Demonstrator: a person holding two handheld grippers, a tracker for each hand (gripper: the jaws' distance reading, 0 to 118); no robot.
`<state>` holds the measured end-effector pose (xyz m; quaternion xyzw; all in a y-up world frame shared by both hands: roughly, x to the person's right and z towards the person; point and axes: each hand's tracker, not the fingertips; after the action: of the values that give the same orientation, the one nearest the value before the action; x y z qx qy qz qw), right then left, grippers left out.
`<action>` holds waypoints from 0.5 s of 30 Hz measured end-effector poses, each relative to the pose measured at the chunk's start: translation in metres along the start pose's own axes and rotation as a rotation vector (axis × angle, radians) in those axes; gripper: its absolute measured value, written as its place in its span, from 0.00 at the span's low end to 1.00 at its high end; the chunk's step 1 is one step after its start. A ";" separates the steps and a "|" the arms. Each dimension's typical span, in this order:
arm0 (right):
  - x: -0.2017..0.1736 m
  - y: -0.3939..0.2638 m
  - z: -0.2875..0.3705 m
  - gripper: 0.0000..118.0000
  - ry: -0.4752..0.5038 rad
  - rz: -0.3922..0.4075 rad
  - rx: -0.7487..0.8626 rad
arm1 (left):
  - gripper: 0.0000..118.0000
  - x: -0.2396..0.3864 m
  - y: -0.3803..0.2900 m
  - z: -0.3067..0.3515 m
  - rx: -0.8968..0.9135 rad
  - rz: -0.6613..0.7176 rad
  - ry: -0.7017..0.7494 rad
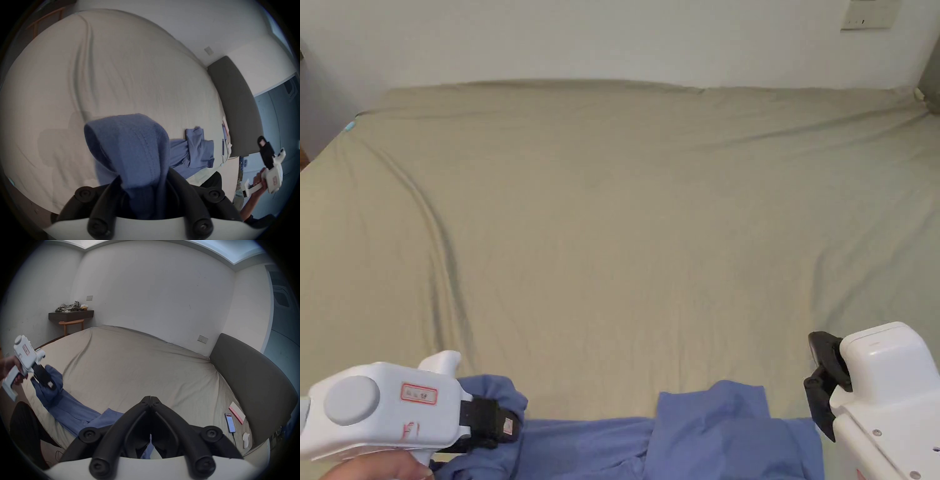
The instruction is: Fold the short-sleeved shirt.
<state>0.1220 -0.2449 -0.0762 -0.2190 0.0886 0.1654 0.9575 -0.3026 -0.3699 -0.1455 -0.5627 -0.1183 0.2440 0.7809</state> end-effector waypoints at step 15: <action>0.034 -0.013 0.001 0.00 -0.038 -0.086 -0.028 | 0.99 0.022 -0.012 -0.068 -0.041 0.200 -0.302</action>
<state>0.1585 -0.2457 -0.0787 -0.2326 0.0587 0.1297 0.9621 -0.2499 -0.4177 -0.1592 -0.5442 -0.1828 0.3997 0.7146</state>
